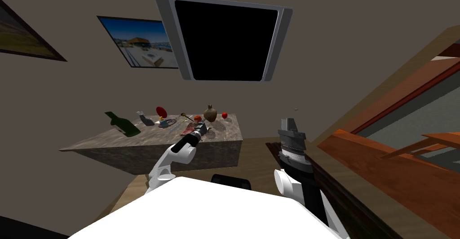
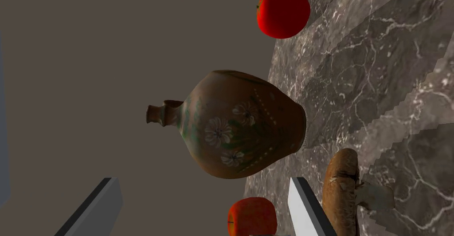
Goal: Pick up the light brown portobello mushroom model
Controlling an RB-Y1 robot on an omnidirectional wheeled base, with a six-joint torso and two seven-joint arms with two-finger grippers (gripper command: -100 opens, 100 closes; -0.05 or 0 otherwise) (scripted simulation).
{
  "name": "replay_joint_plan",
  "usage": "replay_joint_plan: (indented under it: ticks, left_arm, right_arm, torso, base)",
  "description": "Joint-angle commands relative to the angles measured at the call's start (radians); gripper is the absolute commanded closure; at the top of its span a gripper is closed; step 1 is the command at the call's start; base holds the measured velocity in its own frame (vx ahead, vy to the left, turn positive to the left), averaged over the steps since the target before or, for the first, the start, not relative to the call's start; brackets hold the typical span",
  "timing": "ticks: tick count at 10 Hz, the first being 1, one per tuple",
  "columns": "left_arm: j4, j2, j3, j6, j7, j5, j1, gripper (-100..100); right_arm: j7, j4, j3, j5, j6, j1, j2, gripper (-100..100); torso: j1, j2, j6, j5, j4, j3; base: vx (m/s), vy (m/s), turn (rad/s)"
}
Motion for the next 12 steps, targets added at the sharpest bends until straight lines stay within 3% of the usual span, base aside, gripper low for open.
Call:
replay_joint_plan:
  ticks: [1, 9, 12]
  left_arm:
    - [0.013, 0.006, -0.003, 0.050, 0.012, -0.004, -0.009, -100]
    - [0.112, 0.050, -0.018, 0.275, 0.081, -0.023, -0.049, -100]
    - [0.133, 0.061, -0.021, 0.328, 0.098, -0.028, -0.060, -100]
  right_arm:
    - [0.000, 0.000, 0.000, 0.000, 0.000, 0.000, 0.000, 0]
    - [0.000, 0.000, 0.000, 0.000, 0.000, 0.000, 0.000, 0]
    - [0.000, 0.000, 0.000, 0.000, 0.000, 0.000, 0.000, 0]
  torso:
    - [0.000, 0.000, 0.000, 0.000, 0.000, 0.000]
    - [0.001, -0.002, 0.000, 0.000, 0.000, -0.001]
    - [0.000, -0.002, 0.000, 0.000, 0.000, -0.001]
  base:
    - [0.000, 0.030, -0.049]
    - [0.011, 0.043, -0.061]
    - [0.022, 0.026, -0.032]
